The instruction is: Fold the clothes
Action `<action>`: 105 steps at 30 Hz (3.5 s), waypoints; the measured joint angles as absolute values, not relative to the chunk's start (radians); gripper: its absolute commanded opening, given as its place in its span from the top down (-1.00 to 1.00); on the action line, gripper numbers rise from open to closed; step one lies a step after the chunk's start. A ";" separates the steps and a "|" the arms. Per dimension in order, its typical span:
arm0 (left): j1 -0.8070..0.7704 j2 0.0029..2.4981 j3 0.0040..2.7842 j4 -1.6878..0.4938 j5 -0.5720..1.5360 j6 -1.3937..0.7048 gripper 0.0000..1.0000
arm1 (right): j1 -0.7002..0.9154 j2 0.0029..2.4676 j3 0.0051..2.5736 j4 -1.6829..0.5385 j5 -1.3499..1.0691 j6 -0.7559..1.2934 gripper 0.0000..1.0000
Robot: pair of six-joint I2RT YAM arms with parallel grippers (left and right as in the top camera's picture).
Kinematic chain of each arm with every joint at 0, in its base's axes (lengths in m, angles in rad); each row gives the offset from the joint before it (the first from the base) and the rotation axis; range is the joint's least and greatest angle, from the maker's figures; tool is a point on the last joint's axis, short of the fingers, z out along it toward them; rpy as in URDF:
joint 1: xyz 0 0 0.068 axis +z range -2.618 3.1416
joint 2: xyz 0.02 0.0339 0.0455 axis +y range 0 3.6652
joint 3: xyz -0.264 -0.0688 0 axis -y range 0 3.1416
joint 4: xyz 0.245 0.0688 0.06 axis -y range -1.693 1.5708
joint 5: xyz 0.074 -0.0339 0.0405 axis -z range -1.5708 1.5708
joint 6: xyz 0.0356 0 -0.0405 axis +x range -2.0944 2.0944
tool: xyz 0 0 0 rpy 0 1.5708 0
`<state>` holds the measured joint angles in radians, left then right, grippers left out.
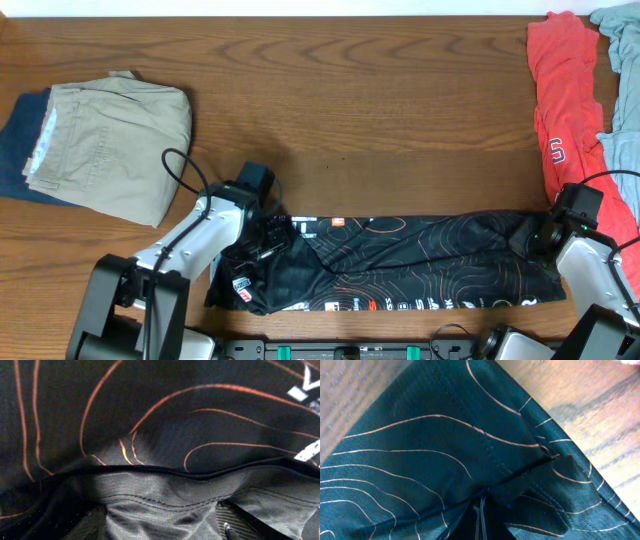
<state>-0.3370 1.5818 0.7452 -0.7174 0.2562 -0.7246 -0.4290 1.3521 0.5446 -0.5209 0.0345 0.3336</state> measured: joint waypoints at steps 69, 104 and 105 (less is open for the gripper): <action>0.019 1.241 0.780 -0.546 0.334 -0.539 -0.45 | -0.362 1.505 0.818 -0.448 -0.116 -0.020 0.17; 0.019 1.256 0.778 -0.588 0.314 -0.514 -0.46 | -0.387 1.710 0.860 -0.427 -0.166 -0.038 0.98; 0.019 1.256 0.778 -0.594 0.314 -0.514 -0.46 | -0.387 1.712 0.870 -0.448 -0.160 -0.037 0.98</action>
